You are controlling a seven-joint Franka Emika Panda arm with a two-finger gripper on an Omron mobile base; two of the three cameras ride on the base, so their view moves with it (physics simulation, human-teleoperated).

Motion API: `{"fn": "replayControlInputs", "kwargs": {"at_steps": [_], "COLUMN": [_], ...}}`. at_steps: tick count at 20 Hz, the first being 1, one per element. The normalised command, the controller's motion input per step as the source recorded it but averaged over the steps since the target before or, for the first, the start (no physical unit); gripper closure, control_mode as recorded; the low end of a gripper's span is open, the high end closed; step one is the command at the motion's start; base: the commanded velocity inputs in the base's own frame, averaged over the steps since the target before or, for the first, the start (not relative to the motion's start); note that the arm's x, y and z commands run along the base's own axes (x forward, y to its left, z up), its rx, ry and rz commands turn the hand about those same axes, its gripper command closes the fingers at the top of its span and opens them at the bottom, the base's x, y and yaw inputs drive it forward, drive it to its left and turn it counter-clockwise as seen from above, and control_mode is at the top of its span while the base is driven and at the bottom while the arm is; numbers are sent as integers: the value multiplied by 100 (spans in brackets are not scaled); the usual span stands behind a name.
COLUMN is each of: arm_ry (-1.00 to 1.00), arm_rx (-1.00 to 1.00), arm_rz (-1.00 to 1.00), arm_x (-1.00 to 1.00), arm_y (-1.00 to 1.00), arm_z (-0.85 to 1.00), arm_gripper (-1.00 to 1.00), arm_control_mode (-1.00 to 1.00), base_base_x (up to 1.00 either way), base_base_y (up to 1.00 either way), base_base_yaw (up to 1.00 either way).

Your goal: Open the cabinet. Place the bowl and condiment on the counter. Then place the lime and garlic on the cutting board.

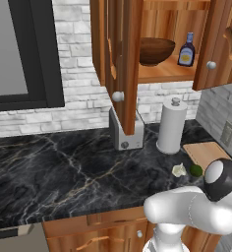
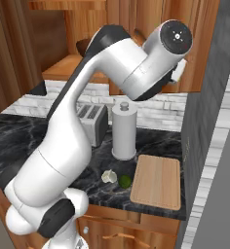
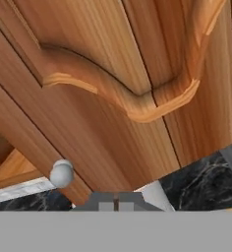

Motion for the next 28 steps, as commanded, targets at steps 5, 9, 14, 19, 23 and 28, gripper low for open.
{"fn": "replayControlInputs", "kwargs": {"at_steps": [5,9,14,19,23,28], "arm_ry": [-2,-3,-3,-4,-19,-30], "arm_rx": [-20,-24,-34,-40,-35,-19], "arm_rz": [4,7,1,0,0,0], "arm_x": [-82,-99,-64,-39,-39,-3], "arm_y": [52,26,82,93,69,55], "arm_z": [-22,-48,-48,-47,-18,20], "arm_gripper": [-100,-100,-100,-100,-100,-100], "arm_control_mode": [-100,-100,-100,-100,-100,-100], "base_base_x": [0,0,0,0,0,0], "base_base_y": [0,0,0,0,0,0], "base_base_yaw": [0,0,0,0,0,0]}}
